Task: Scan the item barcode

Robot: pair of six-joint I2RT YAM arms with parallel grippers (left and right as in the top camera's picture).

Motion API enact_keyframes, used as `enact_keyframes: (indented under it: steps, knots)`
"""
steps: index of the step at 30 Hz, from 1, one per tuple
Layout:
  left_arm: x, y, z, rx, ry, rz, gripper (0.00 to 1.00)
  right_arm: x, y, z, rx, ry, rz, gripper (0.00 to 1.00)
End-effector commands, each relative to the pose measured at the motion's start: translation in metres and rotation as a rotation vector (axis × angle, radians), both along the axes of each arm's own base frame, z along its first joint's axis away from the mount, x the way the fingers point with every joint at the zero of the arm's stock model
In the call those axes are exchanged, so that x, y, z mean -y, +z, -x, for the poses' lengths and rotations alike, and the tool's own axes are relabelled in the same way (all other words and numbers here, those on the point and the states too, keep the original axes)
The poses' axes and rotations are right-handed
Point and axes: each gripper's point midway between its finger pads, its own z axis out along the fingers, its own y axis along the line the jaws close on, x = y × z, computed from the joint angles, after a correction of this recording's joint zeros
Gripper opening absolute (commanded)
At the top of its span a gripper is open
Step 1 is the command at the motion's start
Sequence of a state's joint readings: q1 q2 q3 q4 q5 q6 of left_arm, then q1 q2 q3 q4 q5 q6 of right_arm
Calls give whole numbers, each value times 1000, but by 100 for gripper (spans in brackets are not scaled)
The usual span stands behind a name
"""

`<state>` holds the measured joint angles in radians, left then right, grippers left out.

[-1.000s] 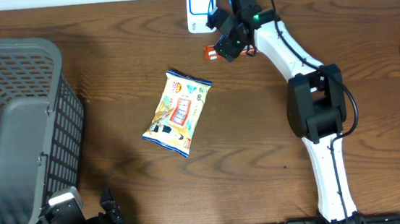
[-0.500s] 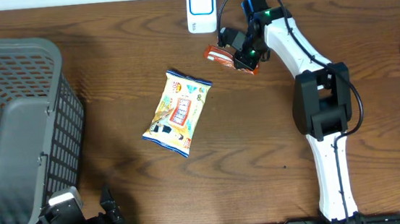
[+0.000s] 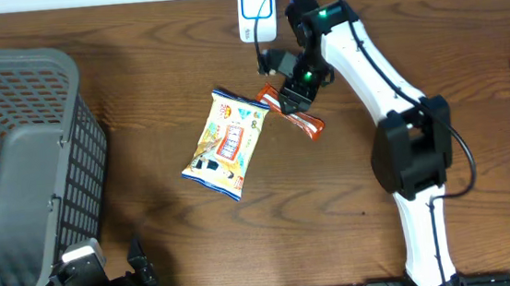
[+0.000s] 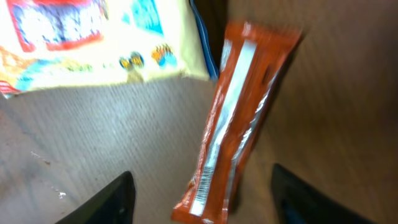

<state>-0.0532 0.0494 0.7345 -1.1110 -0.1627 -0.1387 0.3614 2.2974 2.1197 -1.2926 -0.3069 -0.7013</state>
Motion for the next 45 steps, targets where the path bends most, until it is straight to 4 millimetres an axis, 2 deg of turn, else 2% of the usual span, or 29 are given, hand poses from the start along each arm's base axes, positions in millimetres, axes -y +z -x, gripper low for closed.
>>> enact_keyframes:
  steps: [1, 2, 3, 4, 9, 15, 18, 22, 23, 24, 27, 30, 32, 35, 36, 37, 39, 41, 45]
  knots:
    - [-1, 3, 1, 12, 10, 7, 98, -6, 3, -13, 24, -67, -51, 57]
    - [-1, 3, 1, 12, 10, 7, 98, -7, -12, -19, 9, -101, -59, 58]
    - [-1, 3, 1, 12, 10, 7, 98, -8, -19, -21, -1, -110, -57, 58]
    - [-1, 3, 1, 12, 10, 7, 98, -8, -37, -20, -33, -124, -45, 57]
    - [-1, 3, 1, 12, 10, 7, 98, -14, -85, -15, -98, -115, -9, 56]
    - [-1, 3, 1, 12, 10, 7, 98, -17, -109, -18, -119, -145, -4, 49]
    - [-1, 3, 1, 12, 10, 7, 98, -10, -121, -9, -159, -147, 36, 39]
    - [-1, 3, 1, 12, 10, 7, 98, 11, -146, 19, -269, -111, 150, 30]
    - [-1, 3, 1, 12, 10, 7, 98, 15, -155, 29, -311, -90, 178, 23]
    - [-1, 3, 1, 12, 10, 7, 98, 17, -158, 33, -323, -83, 191, 20]
    - [-1, 3, 1, 12, 10, 7, 98, 31, -182, 49, -374, -62, 295, 1]
    - [-1, 3, 1, 12, 10, 7, 98, 33, -192, 52, -372, -65, 345, 1]
    - [-1, 3, 1, 12, 10, 7, 98, 24, -180, 34, -319, -161, 328, 1]
    - [-1, 3, 1, 12, 10, 7, 98, 9, -130, -3, -203, -289, 264, 1]
    - [-1, 3, 1, 12, 10, 7, 98, 6, -106, -19, -142, -333, 235, 1]
    - [-1, 3, 1, 12, 10, 7, 98, 7, -41, -66, 92, -466, 185, 1]
    - [-1, 3, 1, 12, 10, 7, 98, 14, 11, -102, 315, -570, 164, 1]
    - [-1, 3, 1, 12, 10, 7, 98, 4, 50, -123, 469, -594, 102, 1]
    - [-1, 3, 1, 12, 10, 7, 98, -13, 92, -159, 716, -661, 40, 1]
